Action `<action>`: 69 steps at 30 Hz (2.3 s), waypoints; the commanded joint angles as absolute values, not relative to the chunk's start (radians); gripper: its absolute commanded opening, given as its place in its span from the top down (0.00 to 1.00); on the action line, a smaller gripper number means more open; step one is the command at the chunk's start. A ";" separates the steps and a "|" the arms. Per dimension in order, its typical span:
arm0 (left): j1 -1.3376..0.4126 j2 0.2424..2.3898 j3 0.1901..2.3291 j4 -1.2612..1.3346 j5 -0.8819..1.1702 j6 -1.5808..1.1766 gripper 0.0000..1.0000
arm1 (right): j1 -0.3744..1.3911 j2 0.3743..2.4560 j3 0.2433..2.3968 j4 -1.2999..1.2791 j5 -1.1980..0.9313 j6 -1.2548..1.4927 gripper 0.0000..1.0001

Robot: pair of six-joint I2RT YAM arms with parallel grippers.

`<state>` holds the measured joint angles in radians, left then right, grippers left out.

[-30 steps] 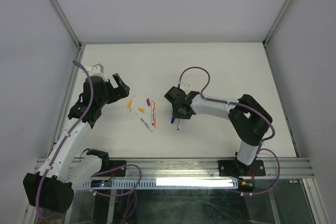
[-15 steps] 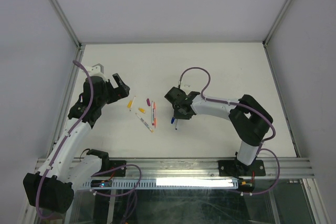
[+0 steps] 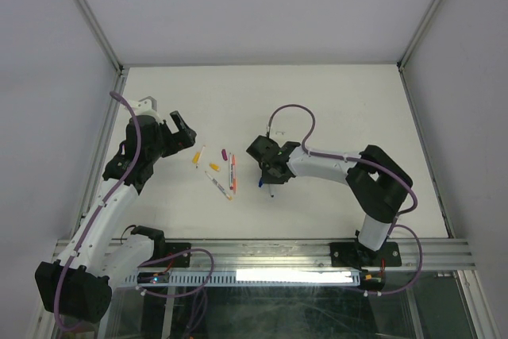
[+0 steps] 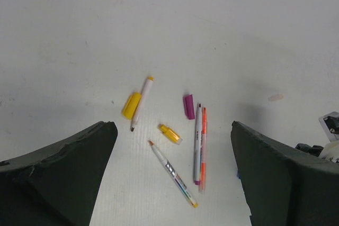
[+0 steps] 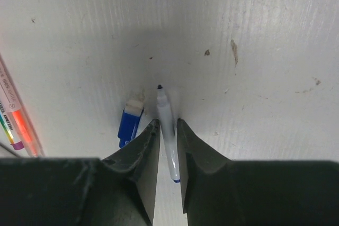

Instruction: Insert the pens into the pen caps

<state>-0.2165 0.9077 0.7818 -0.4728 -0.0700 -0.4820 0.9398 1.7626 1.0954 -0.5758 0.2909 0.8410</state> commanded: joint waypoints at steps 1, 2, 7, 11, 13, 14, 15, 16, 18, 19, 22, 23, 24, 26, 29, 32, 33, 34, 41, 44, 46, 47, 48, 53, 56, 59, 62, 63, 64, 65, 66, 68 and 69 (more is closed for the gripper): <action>-0.221 0.897 0.795 -0.436 -0.067 -0.511 0.01 | 0.945 1.738 1.074 -0.593 0.311 0.867 0.81; -0.221 0.897 0.794 -0.436 -0.057 -0.513 0.01 | 0.945 1.733 1.070 -0.595 0.316 0.867 0.85; -0.222 0.887 0.787 -0.414 0.005 -0.496 0.01 | 0.945 1.702 1.062 -0.602 0.345 0.865 1.00; -0.221 0.885 0.794 -0.409 0.033 -0.497 0.01 | 0.935 1.638 1.055 -0.608 0.373 0.868 1.00; -0.223 0.892 0.798 -0.394 0.080 -0.505 0.01 | 0.922 1.576 1.029 -0.566 0.374 0.864 1.00; -0.224 0.893 0.799 -0.380 0.111 -0.510 0.01 | 0.918 1.534 1.012 -0.534 0.367 0.858 1.00; -0.226 0.895 0.799 -0.364 0.141 -0.516 0.01 | 0.910 1.493 0.991 -0.491 0.354 0.853 1.00; -0.234 0.896 0.800 -0.348 0.164 -0.524 0.01 | 0.899 1.450 0.971 -0.451 0.338 0.849 1.00; -0.262 0.894 0.803 -0.315 0.193 -0.538 0.01 | 0.885 1.368 0.932 -0.346 0.289 0.842 1.00; -0.283 0.896 0.806 -0.300 0.196 -0.552 0.01 | 0.879 1.331 0.918 -0.283 0.269 0.839 1.00; -0.370 0.907 0.811 -0.236 0.202 -0.587 0.01 | 0.869 1.251 0.912 -0.197 0.244 0.841 1.00; -0.394 0.911 0.807 -0.207 0.218 -0.601 0.03 | 0.868 1.227 0.912 -0.171 0.237 0.843 1.00; -0.418 0.917 0.801 -0.172 0.235 -0.618 0.07 | 0.867 1.200 0.911 -0.144 0.235 0.845 1.00; -0.470 0.930 0.787 -0.100 0.275 -0.647 0.12 | 0.865 1.147 0.901 -0.085 0.234 0.854 1.00; -0.553 0.951 0.772 0.004 0.314 -0.680 0.20 | 0.865 1.080 0.877 -0.015 0.226 0.870 1.00; -0.631 0.974 0.774 0.077 0.317 -0.689 0.23 | 0.865 1.028 0.861 0.030 0.213 0.900 1.00; -0.653 0.988 0.778 0.090 0.317 -0.688 0.24 | 0.865 1.015 0.854 0.050 0.207 0.902 1.00; -0.670 1.002 0.784 0.101 0.317 -0.685 0.25 | 0.865 1.001 0.846 0.069 0.200 0.901 1.00; -0.740 1.077 0.820 0.172 0.341 -0.686 0.33 | 0.866 0.956 0.833 0.115 0.164 0.883 1.00; -0.747 1.093 0.834 0.178 0.335 -0.686 0.40 | 0.865 0.945 0.828 0.126 0.151 0.879 1.00; -0.748 1.097 0.838 0.184 0.329 -0.692 0.45 | 0.865 0.943 0.830 0.128 0.142 0.880 1.00; -0.747 1.097 0.842 0.187 0.327 -0.693 0.46 | 0.864 0.942 0.830 0.127 0.139 0.858 1.00; -0.748 1.096 0.848 0.188 0.327 -0.693 0.46 | 0.865 0.941 0.828 0.126 0.137 0.847 1.00; -0.748 1.083 0.862 0.187 0.313 -0.695 0.49 | 0.865 0.930 0.828 0.101 0.152 0.815 1.00; -0.748 1.085 0.862 0.181 0.301 -0.691 0.64 | 0.865 0.921 0.826 0.088 0.161 0.809 1.00; -0.748 1.088 0.865 0.132 0.269 -0.675 0.77 | 0.865 0.906 0.827 0.037 0.188 0.799 1.00; -0.745 1.060 0.885 0.016 0.166 -0.645 0.80 | 0.865 0.871 0.815 -0.029 0.243 0.787 1.00; -0.745 1.039 0.901 -0.033 0.089 -0.635 0.80 | 0.865 0.864 0.820 -0.081 0.269 0.784 1.00; -0.743 1.026 0.920 -0.086 0.037 -0.624 0.79 | 0.865 0.862 0.834 -0.130 0.292 0.780 1.00; -0.741 1.005 0.941 -0.130 -0.007 -0.609 0.77 | 0.865 0.859 0.843 -0.163 0.309 0.767 1.00; -0.741 0.988 0.960 -0.174 -0.052 -0.596 0.74 | 0.865 0.856 0.848 -0.193 0.318 0.754 1.00; -0.737 0.963 0.992 -0.261 -0.130 -0.579 0.68 | 0.865 0.838 0.837 -0.220 0.336 0.742 0.98; -0.735 0.951 1.009 -0.300 -0.163 -0.570 0.67 | 0.865 0.828 0.821 -0.227 0.345 0.740 0.98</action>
<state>-0.7387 1.0317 0.9085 -0.1509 0.0368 -0.6342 0.8677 0.8665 0.8192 -0.1432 0.2619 0.7834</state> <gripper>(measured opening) 0.310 0.013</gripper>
